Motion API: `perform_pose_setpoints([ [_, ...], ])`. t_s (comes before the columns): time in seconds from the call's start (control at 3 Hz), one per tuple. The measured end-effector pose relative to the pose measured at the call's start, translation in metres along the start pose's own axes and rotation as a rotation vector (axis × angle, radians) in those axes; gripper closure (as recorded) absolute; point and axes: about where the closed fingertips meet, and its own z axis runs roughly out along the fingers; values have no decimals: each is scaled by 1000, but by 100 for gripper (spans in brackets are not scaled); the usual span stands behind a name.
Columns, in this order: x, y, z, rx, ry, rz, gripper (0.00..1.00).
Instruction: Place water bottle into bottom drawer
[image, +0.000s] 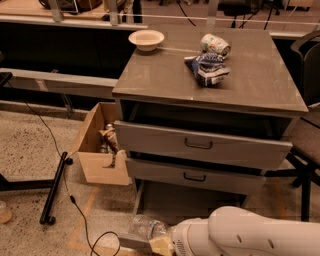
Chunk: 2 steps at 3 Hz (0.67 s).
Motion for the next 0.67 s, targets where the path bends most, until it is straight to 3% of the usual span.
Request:
perform_pose_setpoints([
  [0.33, -5, -54, 42, 59, -13, -87, 100],
  [0.67, -12, -125, 70, 140, 6, -194, 100],
])
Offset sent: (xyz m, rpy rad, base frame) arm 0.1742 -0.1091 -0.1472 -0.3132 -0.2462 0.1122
